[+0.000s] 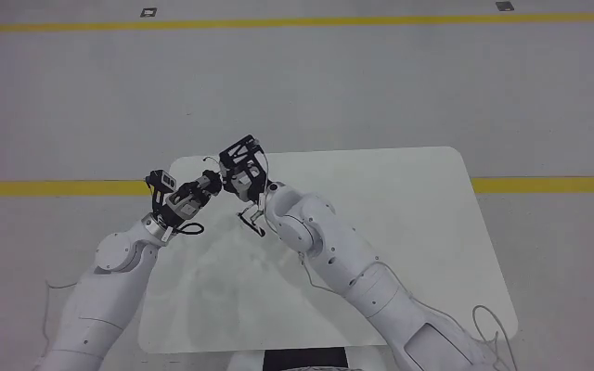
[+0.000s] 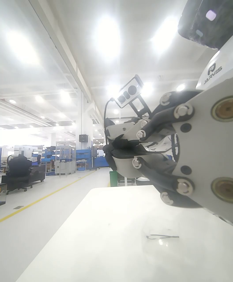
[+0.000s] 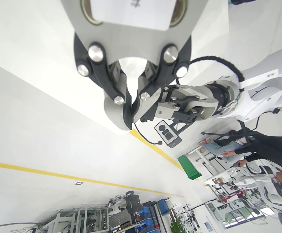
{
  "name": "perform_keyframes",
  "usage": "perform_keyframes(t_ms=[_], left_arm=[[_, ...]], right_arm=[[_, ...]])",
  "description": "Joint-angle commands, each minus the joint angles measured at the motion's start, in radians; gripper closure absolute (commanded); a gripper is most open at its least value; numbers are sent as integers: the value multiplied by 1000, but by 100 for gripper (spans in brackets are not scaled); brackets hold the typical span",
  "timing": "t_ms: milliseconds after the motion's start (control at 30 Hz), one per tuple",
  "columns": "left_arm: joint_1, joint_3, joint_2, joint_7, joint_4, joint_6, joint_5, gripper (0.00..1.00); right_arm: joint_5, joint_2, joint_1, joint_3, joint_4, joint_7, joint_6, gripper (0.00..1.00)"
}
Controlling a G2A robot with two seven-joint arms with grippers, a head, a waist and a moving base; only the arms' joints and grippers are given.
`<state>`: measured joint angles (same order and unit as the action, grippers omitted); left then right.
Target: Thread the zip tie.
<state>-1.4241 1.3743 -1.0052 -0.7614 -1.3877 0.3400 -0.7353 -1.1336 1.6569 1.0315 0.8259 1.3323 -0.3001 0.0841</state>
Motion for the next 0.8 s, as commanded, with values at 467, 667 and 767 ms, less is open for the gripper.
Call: perform_keyframes(t_ms=[467,667,767], left_arm=[[0,0,0,0,0,0,0,100],[-3,37,-2,19,6,-104,-143,100],[-10,67,0,-16,10,-182,-231,100]], right_arm=[[-60,-17,66,37,43,7,-43,0],[-142,-27,77,41,64,43,-27,0],[-207,-38,91,49,86,60,2,0]])
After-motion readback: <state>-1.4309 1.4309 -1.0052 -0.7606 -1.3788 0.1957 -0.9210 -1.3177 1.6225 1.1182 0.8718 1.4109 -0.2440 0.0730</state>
